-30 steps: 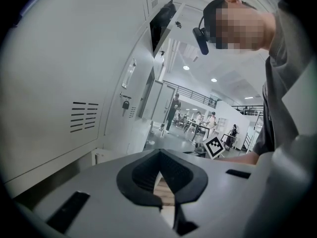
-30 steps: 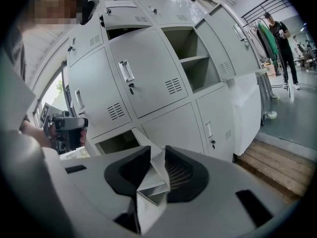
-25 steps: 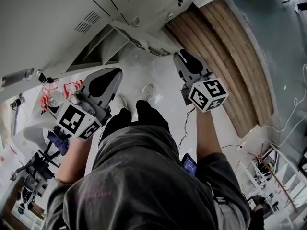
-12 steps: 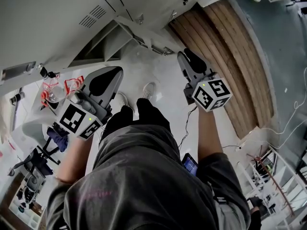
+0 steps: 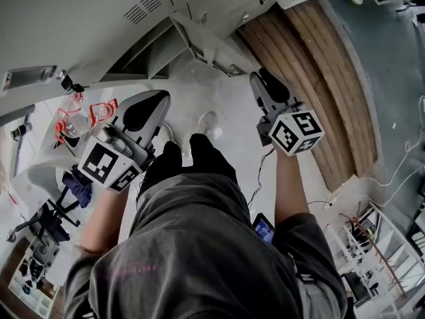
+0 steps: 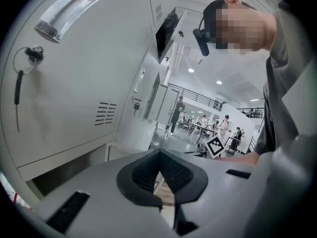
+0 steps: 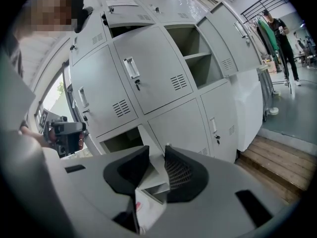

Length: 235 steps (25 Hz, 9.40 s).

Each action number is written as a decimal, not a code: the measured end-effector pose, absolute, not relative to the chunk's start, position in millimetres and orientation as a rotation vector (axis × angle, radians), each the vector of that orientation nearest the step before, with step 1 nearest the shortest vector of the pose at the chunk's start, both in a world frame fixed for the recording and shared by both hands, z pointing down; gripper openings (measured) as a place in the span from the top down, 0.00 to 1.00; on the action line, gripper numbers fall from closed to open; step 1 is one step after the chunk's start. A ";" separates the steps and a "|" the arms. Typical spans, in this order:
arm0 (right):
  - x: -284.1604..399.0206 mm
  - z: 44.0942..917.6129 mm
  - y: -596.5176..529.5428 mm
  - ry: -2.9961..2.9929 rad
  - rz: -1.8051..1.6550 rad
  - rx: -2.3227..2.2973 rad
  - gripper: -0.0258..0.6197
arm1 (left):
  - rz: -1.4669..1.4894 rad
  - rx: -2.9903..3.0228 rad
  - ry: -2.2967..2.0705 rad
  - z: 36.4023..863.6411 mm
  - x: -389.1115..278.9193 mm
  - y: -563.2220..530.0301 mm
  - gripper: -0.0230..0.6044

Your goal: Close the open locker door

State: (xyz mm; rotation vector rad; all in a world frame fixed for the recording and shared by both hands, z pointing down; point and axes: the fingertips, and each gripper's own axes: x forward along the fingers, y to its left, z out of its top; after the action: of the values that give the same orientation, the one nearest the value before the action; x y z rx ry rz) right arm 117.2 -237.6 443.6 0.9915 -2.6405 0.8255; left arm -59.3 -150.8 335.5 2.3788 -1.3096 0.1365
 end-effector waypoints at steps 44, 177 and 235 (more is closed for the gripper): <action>-34.3 445.0 -111.0 -2.603 0.893 0.881 0.76 | 0.080 2.353 -1.354 331.2 -204.6 -28.9 0.95; -72.1 497.7 -119.0 -2.567 0.912 0.945 0.89 | 0.136 2.316 -1.326 392.5 -222.2 -23.0 0.95; 142.4 949.2 -285.0 -2.333 0.991 0.687 0.85 | 0.250 1.887 -1.292 835.3 22.4 -183.0 0.95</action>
State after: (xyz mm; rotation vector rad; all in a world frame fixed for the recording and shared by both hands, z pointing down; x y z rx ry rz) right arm 142.4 -285.0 949.2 0.6871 -2.3329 0.9913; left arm 22.4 -183.0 835.3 1.8866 -1.2920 0.2502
